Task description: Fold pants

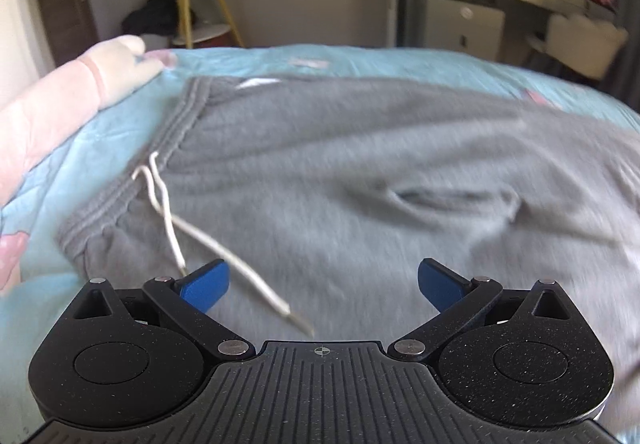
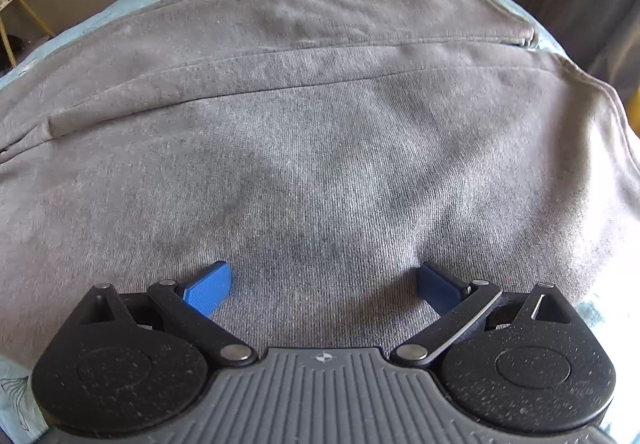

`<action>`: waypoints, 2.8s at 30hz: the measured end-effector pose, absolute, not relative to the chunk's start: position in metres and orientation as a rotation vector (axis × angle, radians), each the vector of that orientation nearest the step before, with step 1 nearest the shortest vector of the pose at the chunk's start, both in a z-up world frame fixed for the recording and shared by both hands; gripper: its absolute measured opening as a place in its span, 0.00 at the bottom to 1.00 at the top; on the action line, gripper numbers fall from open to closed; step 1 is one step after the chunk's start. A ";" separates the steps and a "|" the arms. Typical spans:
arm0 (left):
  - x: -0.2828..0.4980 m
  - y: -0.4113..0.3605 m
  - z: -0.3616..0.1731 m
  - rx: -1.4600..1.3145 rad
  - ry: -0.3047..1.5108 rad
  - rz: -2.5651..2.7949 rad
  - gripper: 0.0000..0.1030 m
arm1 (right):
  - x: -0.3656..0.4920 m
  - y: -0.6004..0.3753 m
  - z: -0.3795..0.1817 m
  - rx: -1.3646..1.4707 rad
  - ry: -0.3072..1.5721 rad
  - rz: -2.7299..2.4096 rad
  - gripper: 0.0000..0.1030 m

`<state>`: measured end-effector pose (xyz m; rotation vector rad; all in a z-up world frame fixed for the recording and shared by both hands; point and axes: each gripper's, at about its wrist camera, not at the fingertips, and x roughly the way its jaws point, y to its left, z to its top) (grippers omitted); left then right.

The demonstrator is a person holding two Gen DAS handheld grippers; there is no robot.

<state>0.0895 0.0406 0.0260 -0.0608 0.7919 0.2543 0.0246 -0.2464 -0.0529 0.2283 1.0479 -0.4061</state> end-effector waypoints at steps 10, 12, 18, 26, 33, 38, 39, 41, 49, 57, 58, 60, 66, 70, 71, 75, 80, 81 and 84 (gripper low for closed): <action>0.133 0.076 -0.022 0.032 0.635 0.572 1.00 | 0.135 -0.327 0.021 0.385 0.930 -0.367 0.96; 0.131 0.083 -0.022 0.011 0.603 0.591 1.00 | 0.182 -0.355 0.021 0.428 0.880 -0.433 0.96; 0.130 0.093 -0.042 -0.040 0.632 0.596 1.00 | 0.312 -0.429 -0.009 0.653 0.789 -0.673 0.67; 0.130 0.091 -0.058 -0.067 0.598 0.586 1.00 | 0.370 -0.459 -0.037 0.655 0.760 -0.845 0.64; 0.126 0.107 -0.059 -0.200 0.606 0.550 1.00 | 0.338 -0.461 -0.031 0.659 0.715 -0.823 0.04; 0.126 0.110 -0.057 -0.226 0.618 0.543 1.00 | 0.222 -0.428 0.011 0.685 0.491 -0.654 0.04; 0.126 0.110 -0.057 -0.232 0.616 0.542 1.00 | 0.192 -0.418 0.015 0.680 0.451 -0.637 0.04; 0.125 0.112 -0.056 -0.242 0.616 0.536 1.00 | 0.128 -0.391 0.014 0.678 0.403 -0.621 0.04; 0.111 0.108 -0.031 -0.312 0.594 0.402 1.00 | 0.030 -0.378 -0.045 0.888 0.474 -0.736 0.13; 0.173 0.107 0.019 -0.530 0.583 0.080 1.00 | 0.025 -0.405 -0.070 1.052 0.342 -0.610 0.34; 0.191 0.107 0.020 -0.563 0.585 0.059 1.00 | 0.026 -0.408 -0.070 1.045 0.342 -0.599 0.26; 0.227 0.105 0.019 -0.598 0.608 0.038 1.00 | 0.028 -0.412 -0.070 1.019 0.334 -0.584 0.14; 0.316 0.101 -0.016 -0.687 0.771 0.063 0.64 | 0.024 -0.427 -0.085 1.091 0.298 -0.556 0.13; 0.334 0.102 -0.044 -0.829 0.850 0.025 0.31 | 0.026 -0.435 -0.092 1.133 0.267 -0.539 0.14; 0.337 0.101 -0.048 -0.837 0.867 0.020 0.26 | 0.026 -0.436 -0.094 1.149 0.257 -0.537 0.14; 0.326 0.102 -0.048 -0.815 0.854 0.000 0.11 | 0.025 -0.440 -0.096 1.162 0.244 -0.525 0.06; 0.286 0.108 -0.014 -0.818 0.765 -0.057 0.09 | 0.014 -0.435 -0.072 1.108 0.231 -0.512 0.05; 0.273 0.110 -0.005 -0.812 0.746 -0.075 0.09 | 0.010 -0.432 -0.062 1.091 0.224 -0.509 0.05; 0.220 0.116 0.019 -0.780 0.685 -0.118 0.09 | -0.011 -0.425 -0.032 1.047 0.179 -0.494 0.05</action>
